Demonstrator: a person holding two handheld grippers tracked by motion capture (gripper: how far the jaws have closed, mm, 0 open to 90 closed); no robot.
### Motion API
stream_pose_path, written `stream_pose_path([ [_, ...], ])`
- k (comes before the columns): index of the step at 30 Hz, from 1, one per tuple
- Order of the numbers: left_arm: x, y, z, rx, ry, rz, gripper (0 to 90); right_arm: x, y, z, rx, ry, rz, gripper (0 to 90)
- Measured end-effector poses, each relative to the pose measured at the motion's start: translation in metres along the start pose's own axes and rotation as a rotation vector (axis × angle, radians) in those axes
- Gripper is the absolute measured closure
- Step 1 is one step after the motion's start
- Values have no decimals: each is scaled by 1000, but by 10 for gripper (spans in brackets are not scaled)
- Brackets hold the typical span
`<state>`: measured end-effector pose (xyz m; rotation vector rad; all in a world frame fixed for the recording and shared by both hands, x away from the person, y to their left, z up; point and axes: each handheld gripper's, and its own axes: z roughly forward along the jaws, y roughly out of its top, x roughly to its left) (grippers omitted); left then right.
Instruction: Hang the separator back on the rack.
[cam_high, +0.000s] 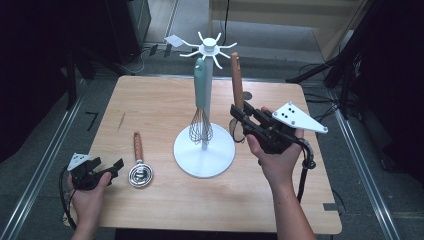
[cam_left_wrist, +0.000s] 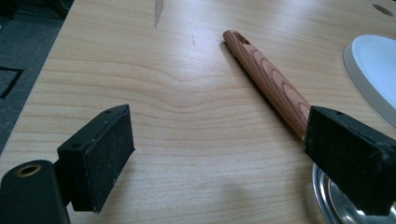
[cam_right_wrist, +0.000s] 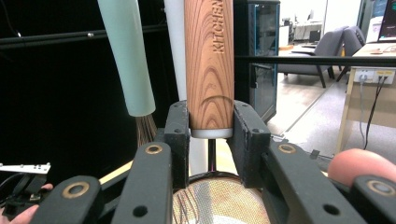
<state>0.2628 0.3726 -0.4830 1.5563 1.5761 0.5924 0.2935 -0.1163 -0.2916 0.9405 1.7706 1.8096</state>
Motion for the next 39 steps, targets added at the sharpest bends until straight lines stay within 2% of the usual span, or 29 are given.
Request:
stream_pose_path([
  [5, 0, 0, 0, -5, -2, 2, 137, 1, 0, 1, -2, -22, -8, 698],
  [7, 0, 0, 0, -5, -2, 2, 137, 2, 0, 1, -5, -29, -11, 654],
  [12, 0, 0, 0, -6, -2, 2, 139, 2, 0, 1, -1, -39, -18, 650],
  [15, 0, 0, 0, -5, -1, 3, 140, 2, 0, 1, -2, -46, -19, 683],
  [25, 0, 0, -1, -6, -2, 1, 141, 0, 9, 6, -1, -82, -27, 900],
  [31, 0, 0, -1, -6, -2, -1, 141, -1, 20, 11, -16, -97, -31, 900],
  [34, 0, 0, -1, -6, -3, -1, 141, -1, 27, 16, -31, -103, -53, 900],
  [35, 0, 0, -1, -6, -3, -1, 142, 1, 33, 21, -45, -99, -74, 900],
  [38, 0, 0, -1, -5, -5, -1, 142, 2, 36, 24, -51, -105, -85, 900],
  [39, 0, 0, -1, -5, -6, -2, 142, 4, 40, 27, -64, -115, -104, 900],
])
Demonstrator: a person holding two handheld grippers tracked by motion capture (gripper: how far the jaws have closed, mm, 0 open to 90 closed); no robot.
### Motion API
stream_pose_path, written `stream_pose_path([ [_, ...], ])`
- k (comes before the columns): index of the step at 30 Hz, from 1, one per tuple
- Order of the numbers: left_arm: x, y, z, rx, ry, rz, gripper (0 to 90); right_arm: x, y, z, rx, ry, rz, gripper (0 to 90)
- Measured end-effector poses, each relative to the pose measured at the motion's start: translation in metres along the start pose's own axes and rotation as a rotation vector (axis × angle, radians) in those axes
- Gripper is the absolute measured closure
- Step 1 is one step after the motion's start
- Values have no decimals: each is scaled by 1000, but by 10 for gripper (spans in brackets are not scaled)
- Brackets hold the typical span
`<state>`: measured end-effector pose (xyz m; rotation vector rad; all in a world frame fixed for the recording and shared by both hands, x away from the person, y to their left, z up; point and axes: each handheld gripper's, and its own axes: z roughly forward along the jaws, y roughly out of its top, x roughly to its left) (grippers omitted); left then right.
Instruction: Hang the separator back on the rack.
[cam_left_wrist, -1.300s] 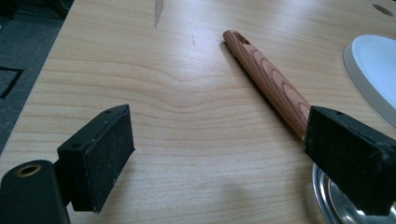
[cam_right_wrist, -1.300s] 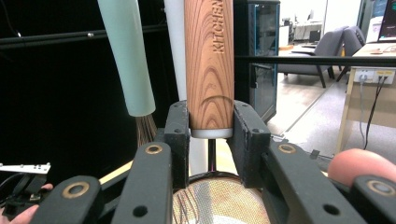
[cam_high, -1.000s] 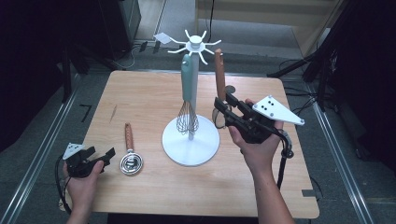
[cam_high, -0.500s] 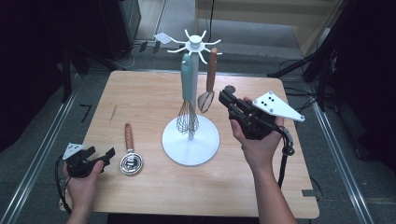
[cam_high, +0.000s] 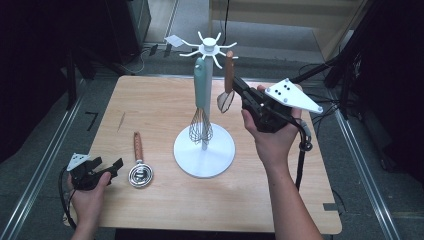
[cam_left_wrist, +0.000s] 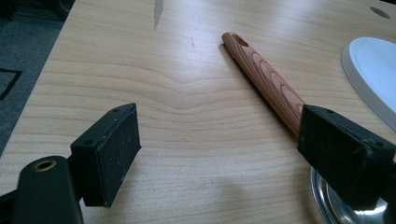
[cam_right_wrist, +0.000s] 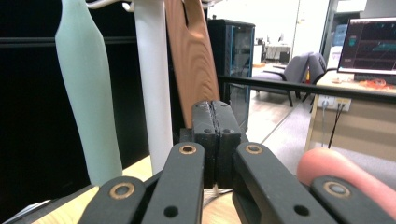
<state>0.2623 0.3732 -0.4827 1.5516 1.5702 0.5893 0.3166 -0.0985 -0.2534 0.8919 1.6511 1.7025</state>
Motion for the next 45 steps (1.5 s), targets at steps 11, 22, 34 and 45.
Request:
stream_pose_path([
  [11, 0, 0, 0, 0, 0, 2, 142, 0, 6, 9, -44, -16, -29, 900],
  [22, 0, 0, 0, 0, 1, 2, 143, 7, 7, 12, -54, 29, -46, 900],
  [34, 0, 0, 0, -1, 1, 2, 144, 13, 9, 9, -59, 53, -50, 900],
  [45, 0, 0, 0, 0, 1, 2, 145, 9, 19, 7, -86, 41, -41, 900],
])
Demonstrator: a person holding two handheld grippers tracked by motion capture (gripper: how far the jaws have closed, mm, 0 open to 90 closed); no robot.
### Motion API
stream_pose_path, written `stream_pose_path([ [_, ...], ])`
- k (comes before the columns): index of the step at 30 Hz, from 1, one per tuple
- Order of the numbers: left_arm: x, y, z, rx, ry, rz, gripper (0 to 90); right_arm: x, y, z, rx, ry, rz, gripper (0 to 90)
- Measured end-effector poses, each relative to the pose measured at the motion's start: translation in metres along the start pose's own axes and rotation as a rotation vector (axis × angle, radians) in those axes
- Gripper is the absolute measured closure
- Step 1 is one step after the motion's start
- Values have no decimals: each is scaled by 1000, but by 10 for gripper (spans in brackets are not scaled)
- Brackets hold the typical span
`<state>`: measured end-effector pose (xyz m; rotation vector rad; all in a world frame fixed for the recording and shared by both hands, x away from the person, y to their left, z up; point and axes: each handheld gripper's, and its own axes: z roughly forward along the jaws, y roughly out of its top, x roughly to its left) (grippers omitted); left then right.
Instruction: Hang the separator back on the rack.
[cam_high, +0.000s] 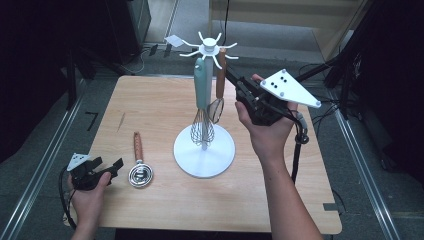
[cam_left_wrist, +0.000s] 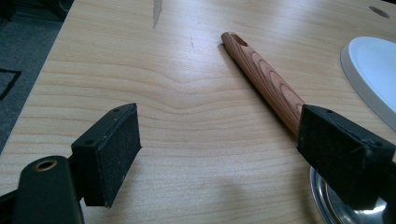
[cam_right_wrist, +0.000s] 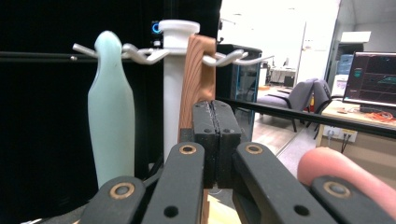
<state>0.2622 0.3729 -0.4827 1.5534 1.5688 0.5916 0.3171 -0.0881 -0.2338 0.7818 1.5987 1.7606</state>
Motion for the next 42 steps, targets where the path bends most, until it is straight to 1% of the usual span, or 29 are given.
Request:
stream_pose_path([
  [5, 0, 0, 0, 0, 0, 0, 145, -3, 5, 0, -4, -26, 12, 900],
  [9, 0, 0, 0, 1, 0, 2, 145, -8, 10, -1, -26, -47, 31, 900],
  [12, 0, 0, 0, 0, -1, 2, 145, -10, 14, -3, -40, -50, 48, 900],
  [16, 0, 0, 0, 1, -1, 3, 146, -9, 16, -3, -57, -29, 43, 900],
  [21, 0, 0, 0, 1, 0, 3, 146, -2, 17, -5, -58, -2, 34, 900],
  [25, 0, 0, 0, 0, -1, 4, 147, 8, 18, -7, -57, 15, 6, 900],
  [28, 0, 0, 0, 1, -2, 3, 149, 12, 18, -9, -57, 22, 3, 900],
  [29, 0, 0, 0, 1, -3, 5, 150, 16, 17, -10, -54, 36, 4, 900],
  [32, 0, 0, 0, 1, -7, 6, 155, 22, 17, -11, -53, 55, -2, 900],
  [33, 0, 0, 0, 1, -7, 6, 157, 22, 17, -11, -53, 55, -2, 900],
  [34, -1, 0, 0, -1, -8, 7, 158, 26, 16, -12, -53, 67, -6, 900],
  [37, -1, 0, 0, -1, -11, 8, 161, 31, 17, -10, -51, 83, -7, 900],
  [41, -2, -1, -1, -7, -23, 22, 223, 35, 16, -9, -50, 81, -22, 900],
  [42, -2, -1, -1, -7, -23, 22, 231, 34, 15, -8, -50, 81, -17, 900],
])
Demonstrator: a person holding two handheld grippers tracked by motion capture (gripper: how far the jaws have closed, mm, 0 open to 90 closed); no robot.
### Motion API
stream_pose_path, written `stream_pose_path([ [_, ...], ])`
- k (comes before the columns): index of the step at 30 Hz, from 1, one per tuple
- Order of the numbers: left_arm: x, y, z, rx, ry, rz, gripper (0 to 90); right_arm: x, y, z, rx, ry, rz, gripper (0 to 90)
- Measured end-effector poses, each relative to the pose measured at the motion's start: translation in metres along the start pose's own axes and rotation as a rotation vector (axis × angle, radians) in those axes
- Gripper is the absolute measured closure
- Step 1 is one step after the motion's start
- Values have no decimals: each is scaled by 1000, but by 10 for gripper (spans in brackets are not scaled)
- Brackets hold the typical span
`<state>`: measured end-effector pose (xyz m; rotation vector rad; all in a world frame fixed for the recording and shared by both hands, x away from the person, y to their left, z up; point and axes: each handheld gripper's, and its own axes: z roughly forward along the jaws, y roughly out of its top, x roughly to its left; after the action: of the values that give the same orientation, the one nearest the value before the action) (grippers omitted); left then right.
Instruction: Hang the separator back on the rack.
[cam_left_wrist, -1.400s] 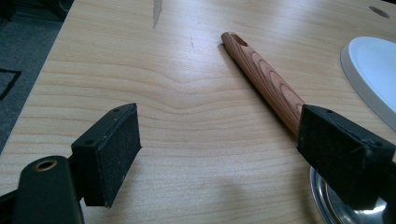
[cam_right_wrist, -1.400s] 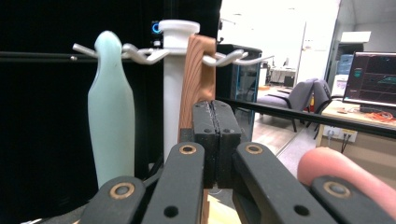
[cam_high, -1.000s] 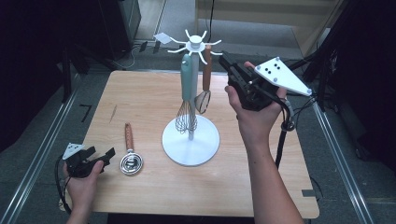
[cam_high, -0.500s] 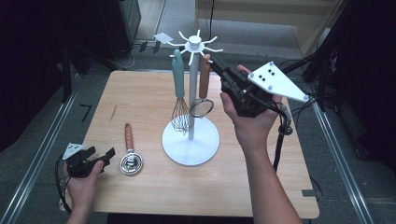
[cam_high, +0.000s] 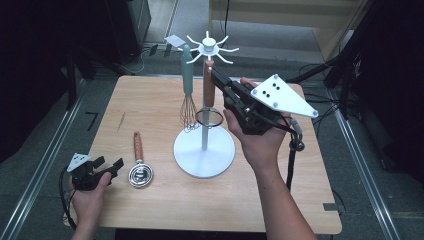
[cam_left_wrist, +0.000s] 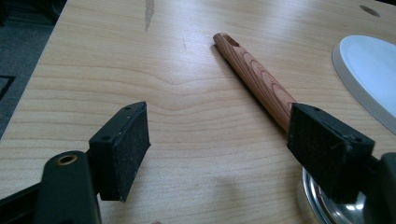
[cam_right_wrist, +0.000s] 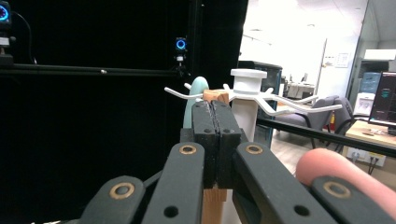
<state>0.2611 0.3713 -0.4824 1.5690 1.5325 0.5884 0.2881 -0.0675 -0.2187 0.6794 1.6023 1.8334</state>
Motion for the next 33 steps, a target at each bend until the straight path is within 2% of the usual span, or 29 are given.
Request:
stream_pose_path([
  [5, -1, 0, 0, -4, -12, 13, 303, -5, -2, -1, 0, -20, 8, 900],
  [9, -2, 0, -1, -5, -24, 23, 352, -14, -3, -4, 0, -55, 23, 900],
  [19, -3, -1, -2, -12, -75, 38, 494, -24, -2, -4, -2, -88, 28, 900],
  [22, -5, -1, -2, -9, -100, 48, 528, -27, -4, -5, -3, -99, 43, 900],
  [27, -7, -1, -2, 6, -129, 64, 606, -32, -15, -9, 27, -113, 37, 900],
  [33, -12, -1, 0, 37, -161, 68, 710, -44, -38, -19, 81, -140, 51, 897],
])
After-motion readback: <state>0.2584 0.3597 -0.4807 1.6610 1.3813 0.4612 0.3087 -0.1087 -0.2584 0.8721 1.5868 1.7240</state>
